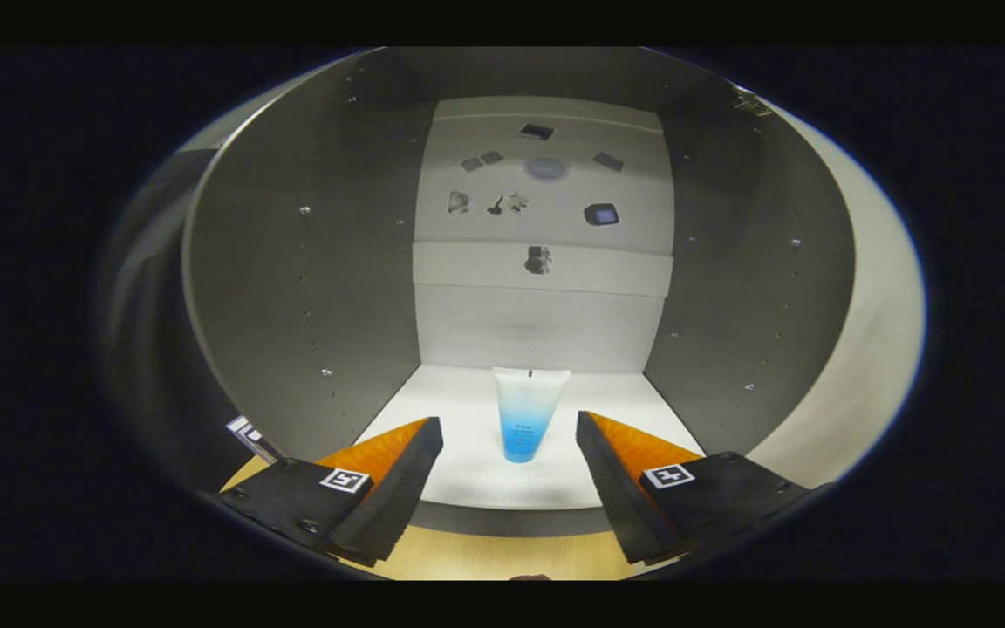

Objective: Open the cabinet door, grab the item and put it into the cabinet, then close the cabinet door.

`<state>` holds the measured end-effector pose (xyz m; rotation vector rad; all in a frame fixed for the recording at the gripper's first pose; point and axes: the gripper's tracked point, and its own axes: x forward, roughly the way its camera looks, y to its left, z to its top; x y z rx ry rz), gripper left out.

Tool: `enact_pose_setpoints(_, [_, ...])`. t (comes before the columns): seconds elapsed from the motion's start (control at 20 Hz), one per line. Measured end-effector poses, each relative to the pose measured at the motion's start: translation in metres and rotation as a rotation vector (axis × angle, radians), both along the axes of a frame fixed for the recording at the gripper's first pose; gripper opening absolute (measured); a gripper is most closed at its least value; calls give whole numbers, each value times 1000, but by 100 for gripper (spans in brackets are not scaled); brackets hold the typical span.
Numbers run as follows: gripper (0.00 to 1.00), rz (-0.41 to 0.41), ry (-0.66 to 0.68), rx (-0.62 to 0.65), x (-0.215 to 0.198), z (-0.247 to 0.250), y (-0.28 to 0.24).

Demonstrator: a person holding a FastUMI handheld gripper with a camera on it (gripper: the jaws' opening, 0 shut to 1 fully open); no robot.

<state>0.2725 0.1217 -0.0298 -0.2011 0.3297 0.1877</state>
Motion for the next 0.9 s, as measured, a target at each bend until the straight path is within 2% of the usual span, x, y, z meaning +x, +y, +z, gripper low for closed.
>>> enact_pose_setpoints(0.2, [99,66,-83,48,-77,26,1])
enact_pose_setpoints(0.45, [98,97,-189,45,-175,56,-20])
enact_pose_setpoints(0.6, [98,81,-221,37,-226,67,-47])
enact_pose_setpoints(0.75, [98,87,-275,89,-267,74,-80])
enact_pose_setpoints(0.9, [98,-14,-299,111,-299,72,-142])
